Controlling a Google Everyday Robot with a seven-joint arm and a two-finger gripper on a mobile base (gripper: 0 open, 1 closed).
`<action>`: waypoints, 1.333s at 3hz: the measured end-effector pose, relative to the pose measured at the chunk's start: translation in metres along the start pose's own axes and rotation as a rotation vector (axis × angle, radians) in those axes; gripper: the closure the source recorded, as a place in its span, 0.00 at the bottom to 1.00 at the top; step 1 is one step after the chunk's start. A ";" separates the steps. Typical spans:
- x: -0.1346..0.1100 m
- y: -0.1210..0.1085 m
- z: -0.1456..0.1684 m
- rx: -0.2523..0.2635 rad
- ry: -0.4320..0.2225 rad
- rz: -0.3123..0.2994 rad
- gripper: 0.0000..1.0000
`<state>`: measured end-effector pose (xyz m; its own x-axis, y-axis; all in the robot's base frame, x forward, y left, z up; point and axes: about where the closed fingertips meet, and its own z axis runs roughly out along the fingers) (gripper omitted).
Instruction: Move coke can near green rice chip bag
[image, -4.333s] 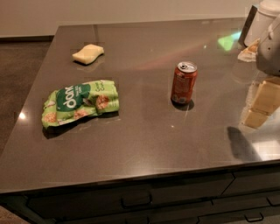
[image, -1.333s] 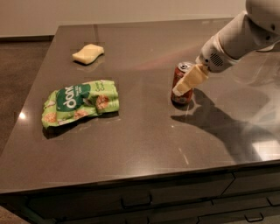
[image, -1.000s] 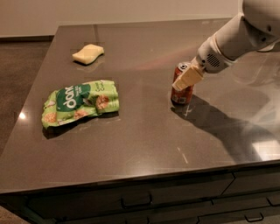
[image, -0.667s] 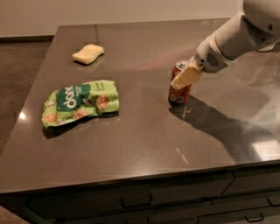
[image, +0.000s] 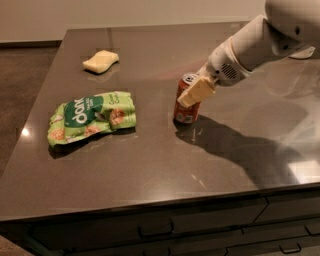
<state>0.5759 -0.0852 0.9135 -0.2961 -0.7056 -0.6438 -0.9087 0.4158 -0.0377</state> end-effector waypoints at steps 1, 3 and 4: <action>-0.016 0.021 0.015 -0.055 -0.009 -0.050 1.00; -0.041 0.049 0.036 -0.100 0.012 -0.151 0.84; -0.043 0.054 0.045 -0.111 0.025 -0.177 0.61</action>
Offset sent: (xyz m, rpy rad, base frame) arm -0.0262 0.0810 0.0013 -0.0158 -0.0186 0.2179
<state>0.5526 -0.0062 0.9045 -0.1346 -0.7766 -0.6154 -0.9737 0.2188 -0.0631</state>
